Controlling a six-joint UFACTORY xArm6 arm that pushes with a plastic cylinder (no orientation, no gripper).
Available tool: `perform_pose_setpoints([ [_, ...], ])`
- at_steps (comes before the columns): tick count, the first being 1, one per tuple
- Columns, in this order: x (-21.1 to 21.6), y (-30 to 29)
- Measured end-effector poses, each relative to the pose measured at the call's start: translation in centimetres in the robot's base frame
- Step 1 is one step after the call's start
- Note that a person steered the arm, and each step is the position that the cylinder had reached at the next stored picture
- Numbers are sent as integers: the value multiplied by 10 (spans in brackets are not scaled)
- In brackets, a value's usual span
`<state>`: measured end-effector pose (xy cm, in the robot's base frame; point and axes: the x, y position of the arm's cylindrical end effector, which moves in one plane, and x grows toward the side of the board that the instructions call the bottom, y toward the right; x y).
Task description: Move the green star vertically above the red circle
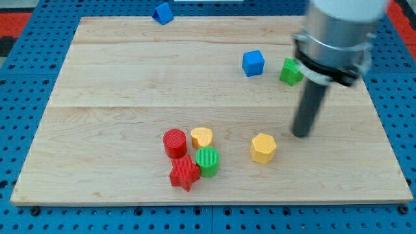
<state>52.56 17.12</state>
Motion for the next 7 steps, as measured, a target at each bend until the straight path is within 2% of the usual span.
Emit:
perform_pose_setpoints([
  [1, 26, -6],
  [2, 26, -47],
  [3, 25, -142],
  [4, 23, -140],
  [6, -87, 75],
  [7, -143, 123],
])
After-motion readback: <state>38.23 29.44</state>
